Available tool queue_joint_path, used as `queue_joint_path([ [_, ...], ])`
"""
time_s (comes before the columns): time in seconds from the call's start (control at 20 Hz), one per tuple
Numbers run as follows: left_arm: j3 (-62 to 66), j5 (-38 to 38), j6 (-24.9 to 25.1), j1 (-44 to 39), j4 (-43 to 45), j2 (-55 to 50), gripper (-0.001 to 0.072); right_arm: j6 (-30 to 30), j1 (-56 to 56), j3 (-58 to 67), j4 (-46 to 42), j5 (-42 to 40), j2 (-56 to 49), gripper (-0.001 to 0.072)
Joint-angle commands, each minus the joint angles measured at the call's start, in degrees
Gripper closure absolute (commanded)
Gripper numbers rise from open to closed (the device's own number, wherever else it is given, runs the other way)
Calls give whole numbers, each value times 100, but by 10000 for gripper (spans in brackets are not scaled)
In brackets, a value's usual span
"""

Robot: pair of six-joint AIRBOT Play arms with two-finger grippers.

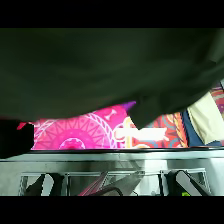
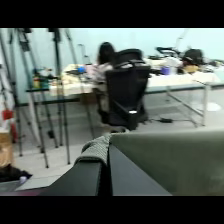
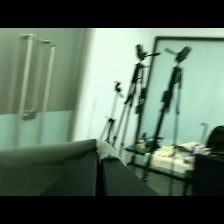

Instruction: Fold the shirts.

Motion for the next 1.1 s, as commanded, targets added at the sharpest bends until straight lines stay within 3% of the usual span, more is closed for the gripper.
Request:
queue_joint_path([
  [0.0, -599, 365, 415, 236, -343, 92, 693, -33, -208, 98, -258, 76, -140, 691],
  [0.1, -682, 214, 527, -188, -796, -313, 694, 313, -282, 92, -260, 741, -686, 692],
  [0.25, -1084, 22, 487, -1611, -380, -1244, 694, 756, 332, -138, -581, 1322, -1759, 692],
  [0.4, -1902, 9, 238, -3067, 839, -2286, 694, 1185, 1875, -614, -2557, 1176, -2837, 693],
  [0.5, -2385, 57, 157, -3554, 1460, -3110, 694, 1375, 2586, -828, -3432, 861, -3751, 693],
  [0.6, -2811, 280, 157, -3674, 1753, -3930, 694, 1436, 2874, -831, -3598, 505, -4789, 693],
  [0.75, -2675, 407, 109, -3495, 1985, -5416, 694, 1423, 2920, -765, -3152, -271, -6057, 693],
  [0.9, -1528, 107, -299, -3324, 1971, -6640, 694, 1504, 2892, -66, -2907, -402, -6935, 693],
  [1.05, -55, -94, -551, -3394, 1998, -7125, 694, 1829, 2865, 907, -2955, -514, -7300, 693],
])
